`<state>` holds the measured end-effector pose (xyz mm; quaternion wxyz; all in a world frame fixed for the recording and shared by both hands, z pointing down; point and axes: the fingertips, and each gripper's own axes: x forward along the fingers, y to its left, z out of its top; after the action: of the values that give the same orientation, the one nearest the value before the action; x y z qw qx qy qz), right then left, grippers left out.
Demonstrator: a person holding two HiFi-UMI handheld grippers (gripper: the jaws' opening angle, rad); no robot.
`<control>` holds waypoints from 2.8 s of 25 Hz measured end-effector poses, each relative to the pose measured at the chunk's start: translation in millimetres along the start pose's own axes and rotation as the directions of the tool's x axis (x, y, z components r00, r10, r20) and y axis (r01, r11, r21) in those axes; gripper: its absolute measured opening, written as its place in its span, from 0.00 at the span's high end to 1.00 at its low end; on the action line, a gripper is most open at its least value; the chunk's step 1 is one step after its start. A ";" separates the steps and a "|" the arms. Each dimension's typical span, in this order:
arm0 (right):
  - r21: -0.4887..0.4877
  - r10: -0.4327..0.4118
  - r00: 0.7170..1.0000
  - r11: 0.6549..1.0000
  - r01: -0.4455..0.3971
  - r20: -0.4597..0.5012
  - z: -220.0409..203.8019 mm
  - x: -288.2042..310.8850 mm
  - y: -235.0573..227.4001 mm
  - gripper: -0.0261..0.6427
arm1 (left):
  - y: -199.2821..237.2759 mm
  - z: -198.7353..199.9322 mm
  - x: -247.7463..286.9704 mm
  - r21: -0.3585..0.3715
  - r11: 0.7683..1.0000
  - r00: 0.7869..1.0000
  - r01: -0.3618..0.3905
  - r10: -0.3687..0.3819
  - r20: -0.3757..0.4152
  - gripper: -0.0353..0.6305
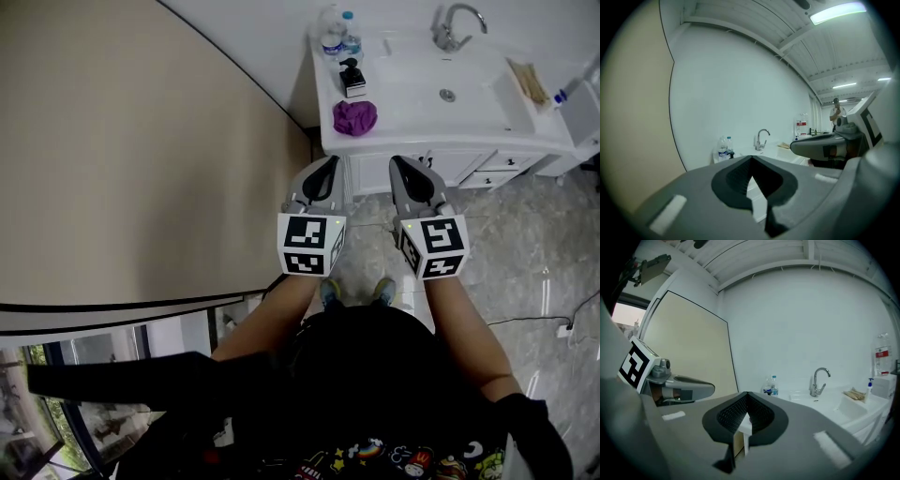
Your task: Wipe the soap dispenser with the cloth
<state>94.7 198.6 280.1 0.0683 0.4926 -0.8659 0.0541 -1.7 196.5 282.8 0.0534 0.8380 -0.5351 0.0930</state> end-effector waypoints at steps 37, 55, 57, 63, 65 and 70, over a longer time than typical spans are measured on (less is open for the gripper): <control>0.060 0.089 0.665 0.996 -0.066 -0.742 -217.5 317.7 -82.6 0.58 | 182.0 -65.9 264.8 -0.162 0.985 0.971 0.058 -0.093 -0.221 0.95; 0.157 0.114 0.782 0.987 -0.021 -0.613 -184.1 326.8 -104.5 0.83 | 172.8 -66.8 290.8 -0.152 0.984 0.960 0.090 -0.126 -0.251 0.95; 0.149 0.103 0.809 0.989 -0.019 -0.579 -169.0 331.6 -111.2 0.83 | 171.4 -64.8 292.6 -0.148 0.985 0.960 0.093 -0.128 -0.251 0.95; 0.117 0.085 0.865 0.993 -0.031 -0.495 -122.0 345.6 -126.7 0.83 | 168.5 -58.0 295.9 -0.141 0.986 0.962 0.089 -0.122 -0.245 0.95; 0.112 0.082 0.880 0.993 -0.034 -0.468 -107.5 349.6 -128.5 0.83 | 168.3 -56.6 296.6 -0.138 0.986 0.962 0.090 -0.122 -0.243 0.95; 0.095 0.078 0.918 0.994 -0.044 -0.390 -64.3 356.6 -130.4 0.83 | 170.2 -51.4 301.0 -0.136 0.987 0.964 0.091 -0.122 -0.237 0.95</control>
<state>30.9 -158.9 408.1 0.2180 0.4467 -0.8465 0.1905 -37.7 -132.4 395.4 0.1754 0.8428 -0.4833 0.1590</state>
